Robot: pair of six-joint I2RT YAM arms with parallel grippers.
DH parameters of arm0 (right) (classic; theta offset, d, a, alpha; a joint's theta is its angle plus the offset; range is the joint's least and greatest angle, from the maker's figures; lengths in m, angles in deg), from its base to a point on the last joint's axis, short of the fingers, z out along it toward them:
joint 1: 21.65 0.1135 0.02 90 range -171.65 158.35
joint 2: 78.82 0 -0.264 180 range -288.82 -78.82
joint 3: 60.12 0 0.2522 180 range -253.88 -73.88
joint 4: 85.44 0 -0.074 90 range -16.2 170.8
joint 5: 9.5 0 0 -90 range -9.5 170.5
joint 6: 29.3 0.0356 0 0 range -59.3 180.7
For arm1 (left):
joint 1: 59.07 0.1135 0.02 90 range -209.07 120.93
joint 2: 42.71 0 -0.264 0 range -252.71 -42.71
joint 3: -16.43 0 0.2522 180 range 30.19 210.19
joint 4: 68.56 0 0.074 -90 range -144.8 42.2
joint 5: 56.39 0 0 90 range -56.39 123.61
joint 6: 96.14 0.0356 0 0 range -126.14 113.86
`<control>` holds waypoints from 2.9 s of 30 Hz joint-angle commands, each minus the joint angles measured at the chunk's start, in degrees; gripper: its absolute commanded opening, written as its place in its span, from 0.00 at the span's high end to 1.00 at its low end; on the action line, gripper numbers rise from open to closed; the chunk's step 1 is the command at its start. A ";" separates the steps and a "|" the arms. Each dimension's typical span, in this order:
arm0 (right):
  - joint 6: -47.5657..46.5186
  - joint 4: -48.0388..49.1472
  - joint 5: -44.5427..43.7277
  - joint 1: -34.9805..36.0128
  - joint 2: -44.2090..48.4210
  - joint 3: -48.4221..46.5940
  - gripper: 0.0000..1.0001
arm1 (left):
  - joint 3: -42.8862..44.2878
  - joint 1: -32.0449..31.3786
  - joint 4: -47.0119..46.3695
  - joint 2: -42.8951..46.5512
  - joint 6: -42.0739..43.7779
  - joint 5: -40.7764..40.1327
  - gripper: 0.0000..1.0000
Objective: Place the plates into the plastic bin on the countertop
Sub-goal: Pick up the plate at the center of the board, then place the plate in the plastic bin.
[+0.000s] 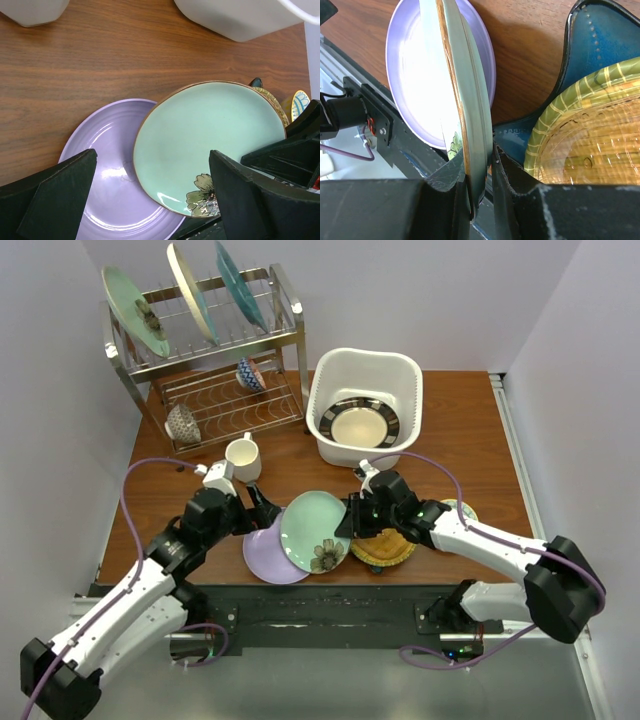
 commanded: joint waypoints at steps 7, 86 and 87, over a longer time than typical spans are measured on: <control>-0.88 2.56 -0.99 0.02 5.96 -2.04 1.00 | -1.38 -0.23 -5.35 -6.03 -0.46 2.39 0.02; 2.28 6.77 17.64 -31.26 -21.61 -42.45 1.00 | -0.41 -0.23 -6.85 -12.54 3.05 2.74 0.03; 2.81 7.30 18.86 -31.79 -22.59 -43.16 1.00 | -0.59 -0.23 -6.85 -12.28 2.97 2.83 0.03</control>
